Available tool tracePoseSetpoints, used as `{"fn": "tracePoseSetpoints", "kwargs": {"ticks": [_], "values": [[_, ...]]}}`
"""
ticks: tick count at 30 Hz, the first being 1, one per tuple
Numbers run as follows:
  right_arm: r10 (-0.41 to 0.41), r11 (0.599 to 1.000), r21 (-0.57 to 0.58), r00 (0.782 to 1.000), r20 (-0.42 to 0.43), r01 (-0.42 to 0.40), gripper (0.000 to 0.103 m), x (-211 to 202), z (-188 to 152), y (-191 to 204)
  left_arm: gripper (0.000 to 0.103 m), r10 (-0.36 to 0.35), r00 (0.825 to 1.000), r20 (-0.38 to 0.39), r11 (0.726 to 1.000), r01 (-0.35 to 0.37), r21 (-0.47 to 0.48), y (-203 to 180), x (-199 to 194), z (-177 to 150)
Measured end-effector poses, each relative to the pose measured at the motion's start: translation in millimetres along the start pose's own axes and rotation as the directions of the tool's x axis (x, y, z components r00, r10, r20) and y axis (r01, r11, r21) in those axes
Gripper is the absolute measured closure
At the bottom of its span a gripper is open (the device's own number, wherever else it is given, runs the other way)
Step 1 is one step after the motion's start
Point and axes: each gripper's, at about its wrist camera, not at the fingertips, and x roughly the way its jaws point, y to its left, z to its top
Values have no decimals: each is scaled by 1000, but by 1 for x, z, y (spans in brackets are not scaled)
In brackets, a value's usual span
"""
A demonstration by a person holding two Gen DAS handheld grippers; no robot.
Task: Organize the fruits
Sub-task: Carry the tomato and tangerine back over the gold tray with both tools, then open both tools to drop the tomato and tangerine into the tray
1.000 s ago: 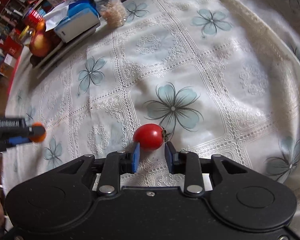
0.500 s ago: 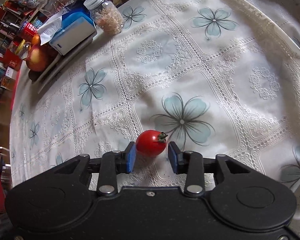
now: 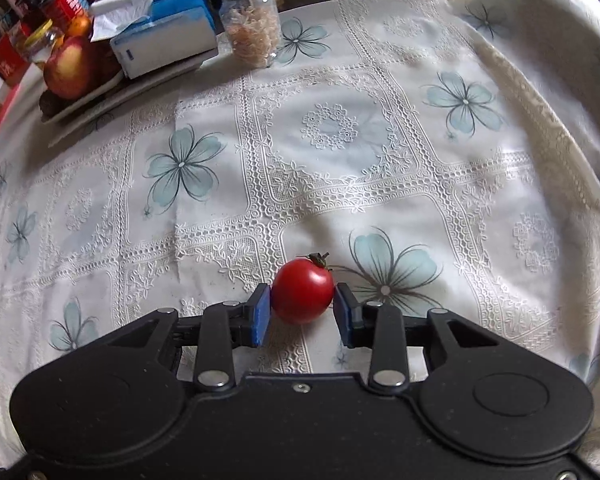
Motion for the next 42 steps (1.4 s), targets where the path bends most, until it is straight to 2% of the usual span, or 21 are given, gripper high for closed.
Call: {"fn": "tracePoseSetpoints", "kwargs": {"ticks": [7, 25, 34, 42], "values": [[-7, 999, -37, 1000, 7, 8, 59, -29, -20, -2, 67, -21, 1000, -4, 1000, 21, -6, 7, -14, -24], [63, 995, -81, 998, 23, -61, 59, -135, -115, -2, 67, -69, 997, 37, 996, 71, -47, 48, -78, -87], [82, 990, -115, 997, 4, -81, 59, -157, -158, 5, 67, -74, 997, 5, 996, 74, -44, 48, -76, -118], [38, 989, -142, 999, -39, -43, 59, -157, -187, 11, 67, -34, 998, -44, 999, 32, -39, 45, -59, -129]]}}
